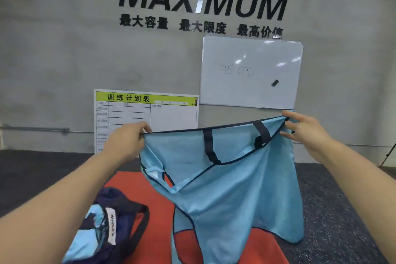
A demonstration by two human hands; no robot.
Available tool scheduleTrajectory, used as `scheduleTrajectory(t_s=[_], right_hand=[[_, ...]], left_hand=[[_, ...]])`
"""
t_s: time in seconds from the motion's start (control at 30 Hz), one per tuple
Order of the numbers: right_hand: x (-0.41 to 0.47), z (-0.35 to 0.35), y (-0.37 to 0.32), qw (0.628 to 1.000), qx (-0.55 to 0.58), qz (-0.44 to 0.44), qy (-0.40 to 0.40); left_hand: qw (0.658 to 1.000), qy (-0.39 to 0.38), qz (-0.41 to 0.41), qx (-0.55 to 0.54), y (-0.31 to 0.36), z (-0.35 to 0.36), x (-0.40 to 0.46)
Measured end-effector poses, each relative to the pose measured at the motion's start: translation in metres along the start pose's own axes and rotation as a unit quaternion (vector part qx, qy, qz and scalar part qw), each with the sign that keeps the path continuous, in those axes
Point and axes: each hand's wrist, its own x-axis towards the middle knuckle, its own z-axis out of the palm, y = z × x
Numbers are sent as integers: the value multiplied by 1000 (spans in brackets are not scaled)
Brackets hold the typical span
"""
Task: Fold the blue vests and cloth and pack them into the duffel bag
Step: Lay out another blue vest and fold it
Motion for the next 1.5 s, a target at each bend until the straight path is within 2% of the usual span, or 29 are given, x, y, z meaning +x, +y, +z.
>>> scheduleTrajectory(t_s=[0.17, 0.3, 0.47, 0.6, 0.7, 0.87, 0.97, 1.07, 1.23, 1.5], right_hand=[[6, 0, 4, 1000, 7, 9, 9], [9, 6, 13, 1000, -16, 13, -10], [-8, 37, 3, 988, -85, 14, -128], [-38, 83, -29, 968, -113, -41, -220], [-66, 120, -61, 953, -90, -101, -273], [-107, 176, -97, 906, -58, -161, -387], [-109, 198, -99, 904, -35, -168, -392], [-104, 211, -96, 916, -22, -175, -361], [-90, 216, -88, 928, -58, -187, -318], [-83, 212, -91, 910, -4, -120, -398]], left_hand=[[996, 15, 7, 91, -30, -34, 1], [996, 47, -13, 72, -41, -53, 4], [997, 39, 53, 37, -5, -83, 20], [995, 31, 98, 6, 38, -102, 36], [992, 25, 126, -14, 64, -108, 46], [987, 6, 161, 0, 97, -106, 52], [987, -5, 162, -4, 108, -102, 50], [987, -15, 160, -3, 111, -100, 49], [988, -22, 149, -15, 104, -101, 46], [989, -42, 143, -17, 92, -93, 42]])
